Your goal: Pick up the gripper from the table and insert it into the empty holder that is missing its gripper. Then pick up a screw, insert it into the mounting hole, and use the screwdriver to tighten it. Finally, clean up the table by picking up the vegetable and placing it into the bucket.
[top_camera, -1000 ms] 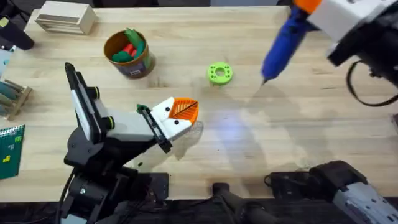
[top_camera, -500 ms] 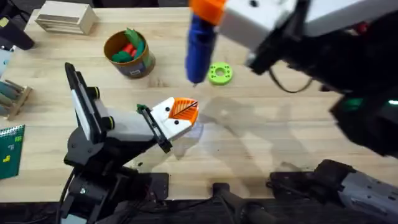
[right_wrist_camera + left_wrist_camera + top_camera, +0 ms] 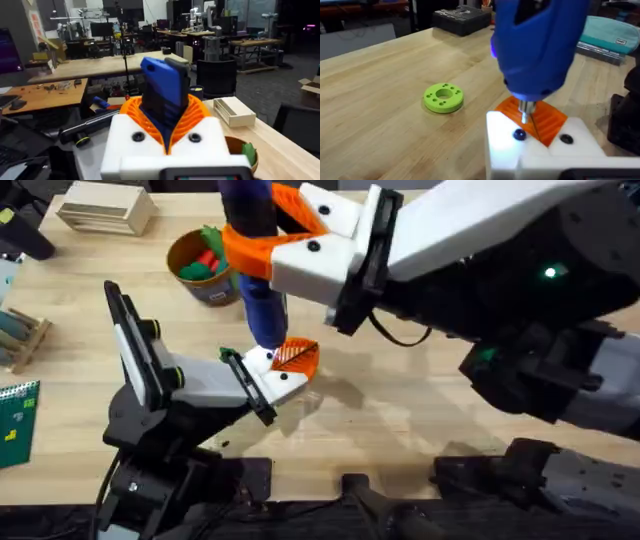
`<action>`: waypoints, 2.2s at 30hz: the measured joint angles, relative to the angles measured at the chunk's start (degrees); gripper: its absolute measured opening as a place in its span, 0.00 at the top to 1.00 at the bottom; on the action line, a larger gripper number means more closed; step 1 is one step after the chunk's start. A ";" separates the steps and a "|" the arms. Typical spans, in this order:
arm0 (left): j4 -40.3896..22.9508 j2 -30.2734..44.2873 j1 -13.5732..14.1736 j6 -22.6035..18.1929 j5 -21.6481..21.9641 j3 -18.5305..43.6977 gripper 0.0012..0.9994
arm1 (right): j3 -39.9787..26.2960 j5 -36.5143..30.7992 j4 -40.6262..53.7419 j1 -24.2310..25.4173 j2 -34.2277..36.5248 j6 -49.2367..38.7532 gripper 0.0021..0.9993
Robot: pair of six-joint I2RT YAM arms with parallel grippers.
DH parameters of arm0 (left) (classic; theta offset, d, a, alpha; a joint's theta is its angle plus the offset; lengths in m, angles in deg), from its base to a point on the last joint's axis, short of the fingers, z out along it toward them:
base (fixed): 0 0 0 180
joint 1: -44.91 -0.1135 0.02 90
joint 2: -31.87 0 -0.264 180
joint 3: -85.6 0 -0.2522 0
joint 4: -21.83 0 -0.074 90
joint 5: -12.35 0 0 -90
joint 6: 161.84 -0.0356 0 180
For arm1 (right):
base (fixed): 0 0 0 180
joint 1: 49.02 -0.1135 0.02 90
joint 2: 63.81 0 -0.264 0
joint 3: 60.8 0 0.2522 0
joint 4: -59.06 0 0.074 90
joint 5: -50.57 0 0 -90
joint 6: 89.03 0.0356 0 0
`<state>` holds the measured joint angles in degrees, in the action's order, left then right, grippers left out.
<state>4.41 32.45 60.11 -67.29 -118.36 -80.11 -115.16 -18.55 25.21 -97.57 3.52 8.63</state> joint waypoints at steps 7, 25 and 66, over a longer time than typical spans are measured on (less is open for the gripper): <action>0.00 0.00 0.00 0.00 0.00 0.00 0.99 | 0.00 0.00 -0.11 -0.03 0.05 -0.02 0.97; 0.00 0.00 0.00 0.00 0.00 0.01 0.99 | 0.00 0.00 -0.27 -0.53 0.45 -0.02 0.97; 0.00 0.00 0.00 0.00 0.00 0.00 0.99 | 0.00 -0.02 -1.67 -1.27 1.69 -0.19 0.97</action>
<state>4.41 32.45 60.11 -67.29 -118.36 -80.11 -115.16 -18.57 23.55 -98.84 5.21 8.44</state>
